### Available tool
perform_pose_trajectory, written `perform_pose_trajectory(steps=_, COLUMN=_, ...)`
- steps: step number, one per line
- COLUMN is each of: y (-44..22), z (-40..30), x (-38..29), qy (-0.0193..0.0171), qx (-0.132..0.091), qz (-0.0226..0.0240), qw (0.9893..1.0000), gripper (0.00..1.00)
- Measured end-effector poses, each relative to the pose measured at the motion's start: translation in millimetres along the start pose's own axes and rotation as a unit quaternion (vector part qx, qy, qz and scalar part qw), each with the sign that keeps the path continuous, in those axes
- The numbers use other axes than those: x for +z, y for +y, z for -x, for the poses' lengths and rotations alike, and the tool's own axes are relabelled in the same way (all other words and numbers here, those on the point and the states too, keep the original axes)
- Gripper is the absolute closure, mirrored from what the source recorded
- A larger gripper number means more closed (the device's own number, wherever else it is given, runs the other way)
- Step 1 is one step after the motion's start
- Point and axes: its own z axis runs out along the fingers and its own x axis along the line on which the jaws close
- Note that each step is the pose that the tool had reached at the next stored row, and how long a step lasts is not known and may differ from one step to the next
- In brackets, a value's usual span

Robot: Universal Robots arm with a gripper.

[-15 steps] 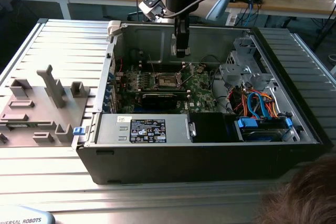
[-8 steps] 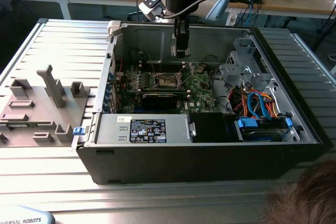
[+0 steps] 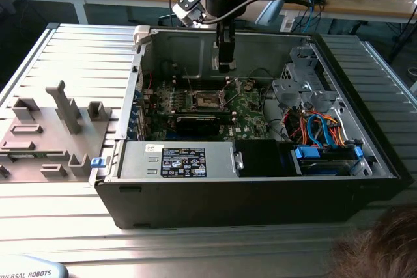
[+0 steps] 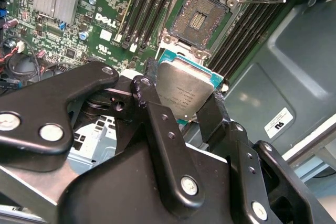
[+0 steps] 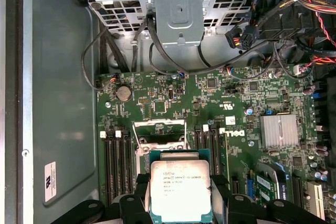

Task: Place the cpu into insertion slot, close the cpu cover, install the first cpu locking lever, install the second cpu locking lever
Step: 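Place the cpu into insertion slot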

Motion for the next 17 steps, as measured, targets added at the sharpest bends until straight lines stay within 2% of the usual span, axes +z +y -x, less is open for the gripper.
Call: perform_pose_trajectory(steps=17, y=-0.2, z=0.0, x=2.8, qy=0.0, qx=0.0, qz=0.0, qw=1.0, gripper=0.46)
